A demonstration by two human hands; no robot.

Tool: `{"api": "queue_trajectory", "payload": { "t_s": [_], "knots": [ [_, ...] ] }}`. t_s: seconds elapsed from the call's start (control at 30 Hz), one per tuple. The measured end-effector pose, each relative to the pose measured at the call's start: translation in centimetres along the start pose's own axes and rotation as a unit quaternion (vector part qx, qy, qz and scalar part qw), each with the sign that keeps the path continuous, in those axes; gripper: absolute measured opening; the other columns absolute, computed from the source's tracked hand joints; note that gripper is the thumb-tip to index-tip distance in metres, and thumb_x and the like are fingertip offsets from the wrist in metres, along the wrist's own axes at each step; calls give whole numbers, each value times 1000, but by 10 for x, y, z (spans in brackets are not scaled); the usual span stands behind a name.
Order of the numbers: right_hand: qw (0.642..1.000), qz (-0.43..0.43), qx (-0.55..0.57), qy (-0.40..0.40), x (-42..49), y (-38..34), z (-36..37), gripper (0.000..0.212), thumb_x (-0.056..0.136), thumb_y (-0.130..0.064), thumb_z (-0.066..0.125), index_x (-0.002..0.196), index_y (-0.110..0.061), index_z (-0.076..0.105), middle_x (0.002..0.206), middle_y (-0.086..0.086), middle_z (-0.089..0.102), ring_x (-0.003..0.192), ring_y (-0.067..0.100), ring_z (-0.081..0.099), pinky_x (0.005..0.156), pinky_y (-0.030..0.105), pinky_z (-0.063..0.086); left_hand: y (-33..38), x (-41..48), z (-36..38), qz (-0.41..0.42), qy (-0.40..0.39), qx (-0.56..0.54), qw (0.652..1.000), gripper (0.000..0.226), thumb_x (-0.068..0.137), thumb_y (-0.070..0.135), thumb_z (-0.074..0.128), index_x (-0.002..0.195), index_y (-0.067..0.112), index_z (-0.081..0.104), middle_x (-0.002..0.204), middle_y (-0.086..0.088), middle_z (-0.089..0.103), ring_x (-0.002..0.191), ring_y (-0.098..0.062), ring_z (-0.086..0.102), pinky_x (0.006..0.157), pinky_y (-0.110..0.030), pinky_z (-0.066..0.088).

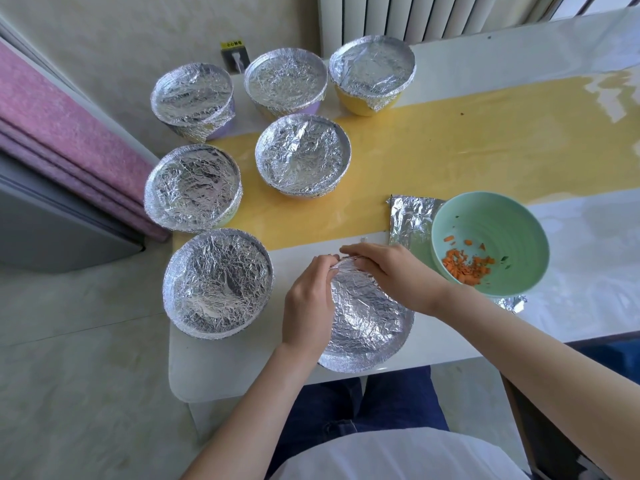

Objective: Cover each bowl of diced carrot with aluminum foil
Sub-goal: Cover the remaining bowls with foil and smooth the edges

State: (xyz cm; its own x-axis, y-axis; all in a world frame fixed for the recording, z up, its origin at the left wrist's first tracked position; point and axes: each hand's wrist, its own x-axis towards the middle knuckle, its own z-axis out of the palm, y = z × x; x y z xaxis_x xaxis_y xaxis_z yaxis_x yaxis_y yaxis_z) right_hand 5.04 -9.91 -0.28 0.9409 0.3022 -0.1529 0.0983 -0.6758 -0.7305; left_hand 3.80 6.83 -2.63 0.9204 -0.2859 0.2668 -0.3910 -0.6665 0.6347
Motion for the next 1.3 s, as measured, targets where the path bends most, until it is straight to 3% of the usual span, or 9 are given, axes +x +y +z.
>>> {"api": "queue_trajectory", "payload": {
  "t_s": [0.07,0.17,0.27,0.4,0.6,0.73,0.83,1.1,1.3],
  "knots": [
    [1000,-10,2,12,-2,2,-1,31,98,-14,44,126,-10,58,115,5,67,101,17,62,77,12,36,1,-1,1,4,3,7,1000,34,79,-12,63,102,10,52,82,-5,69,75,-15,65,69,-17,43],
    [999,-25,1,30,-3,1,-1,28,96,-10,47,120,-7,62,100,8,71,77,-5,55,68,0,34,1,1,2,6,6,1,1000,36,78,-14,62,105,7,52,92,-8,71,83,-17,68,76,-17,45],
    [999,-26,-6,25,0,-1,-4,28,97,-11,48,120,-9,63,92,3,70,67,-11,52,66,0,33,0,1,1,-1,8,0,1000,34,78,-16,61,106,2,56,95,-9,71,86,-18,69,79,-15,45],
    [998,-17,-50,-28,9,-4,-6,32,99,-11,41,129,-11,54,119,6,64,106,19,59,81,17,35,-2,2,0,-1,7,3,1000,33,76,-17,63,104,1,61,89,-8,71,80,-18,68,74,-18,45],
    [994,-21,-111,2,14,-3,11,44,84,11,44,119,-10,59,102,8,68,87,29,63,75,43,49,-5,1,-4,-14,11,-6,1000,32,79,-12,57,107,3,61,92,-8,71,82,-19,66,73,-19,47],
    [997,-18,-70,21,14,-5,10,26,97,-6,43,118,-8,59,101,9,68,88,28,63,76,40,47,-7,2,-4,-45,0,-11,999,28,81,-13,59,105,2,62,89,-9,71,79,-21,68,71,-15,42],
    [999,7,-37,32,10,-7,6,30,100,-16,39,124,-7,55,105,13,67,93,28,61,79,33,42,-11,2,-5,-82,14,-11,996,24,86,-8,57,106,3,63,86,-10,71,75,-22,68,67,-11,38],
    [995,25,-97,6,17,7,16,52,80,12,41,123,-13,57,98,12,68,82,29,64,69,37,51,-8,-8,3,-154,44,-56,986,37,90,-8,50,122,9,60,104,-6,70,95,13,51,78,3,38],
    [992,27,-113,-51,24,11,23,49,88,8,39,128,-17,52,111,7,66,96,28,62,78,41,50,-11,-9,4,-222,-50,-51,972,31,97,9,46,125,9,59,94,-14,70,75,-24,62,62,-14,40]
  ]
}}
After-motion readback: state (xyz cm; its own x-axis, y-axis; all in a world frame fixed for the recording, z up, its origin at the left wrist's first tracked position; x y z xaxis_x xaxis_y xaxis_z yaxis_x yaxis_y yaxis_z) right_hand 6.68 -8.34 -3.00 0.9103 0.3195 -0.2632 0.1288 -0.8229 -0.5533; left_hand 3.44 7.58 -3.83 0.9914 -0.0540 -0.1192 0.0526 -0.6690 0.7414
